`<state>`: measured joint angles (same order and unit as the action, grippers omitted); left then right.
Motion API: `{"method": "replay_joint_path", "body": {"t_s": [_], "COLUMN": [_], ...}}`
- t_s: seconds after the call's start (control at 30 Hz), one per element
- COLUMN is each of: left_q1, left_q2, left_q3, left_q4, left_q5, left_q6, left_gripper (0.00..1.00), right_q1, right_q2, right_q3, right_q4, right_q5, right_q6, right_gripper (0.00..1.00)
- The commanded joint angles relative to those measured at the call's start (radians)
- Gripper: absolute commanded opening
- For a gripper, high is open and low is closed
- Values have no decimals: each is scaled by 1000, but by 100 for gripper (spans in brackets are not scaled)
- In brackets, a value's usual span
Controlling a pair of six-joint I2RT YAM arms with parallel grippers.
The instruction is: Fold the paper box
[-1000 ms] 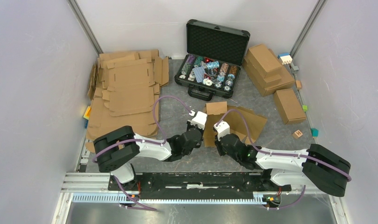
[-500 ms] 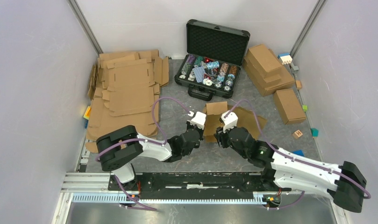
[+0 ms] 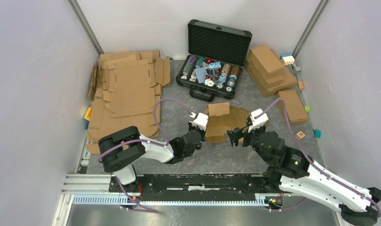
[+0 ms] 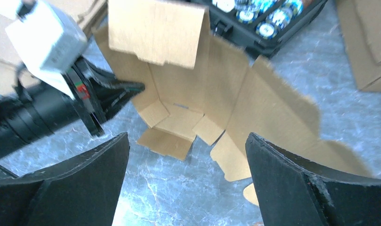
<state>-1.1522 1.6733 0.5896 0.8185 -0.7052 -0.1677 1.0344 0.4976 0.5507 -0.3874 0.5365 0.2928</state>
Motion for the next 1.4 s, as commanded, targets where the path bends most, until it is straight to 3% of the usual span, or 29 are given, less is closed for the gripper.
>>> {"method": "replay_joint_path", "body": {"t_s": [0.0,0.27,0.4,0.5,0.67,0.87,1.03,1.23,1.37], "left_q1": [3,3,3,3,3,3,3,3,3], "left_q2": [-6,-4,-5,-14,-34,6,5,12,4], "left_q3": [0,2,4,14,6,30,37,47,43], "left_q4": [55,51,44,4,-2,-18,-25,-31,-27], "left_q5": [-22,-17,-15,-22,-55,-43,-44,-24,-23], "left_q6": [49,53,51,42,64,47,53,48,49], "left_gripper": [2,2,2,2,2,2,2,2,2], "right_q1": [7,7,6,-41,-343,-495,-612,-637,-640], "right_q2": [-7,133,248,295,366,412,327,362,396], "right_q3": [176,447,499,494,522,432,337,323,312], "right_q4": [-91,-322,-397,-379,-352,-304,-267,-274,-272], "right_q5": [51,267,265,185,-112,-413,-449,-462,-567], "right_q6": [-57,-105,-91,-121,-258,-249,-239,-228,-214], "right_gripper": [98,98,98,98,98,98,98,98,83]}}
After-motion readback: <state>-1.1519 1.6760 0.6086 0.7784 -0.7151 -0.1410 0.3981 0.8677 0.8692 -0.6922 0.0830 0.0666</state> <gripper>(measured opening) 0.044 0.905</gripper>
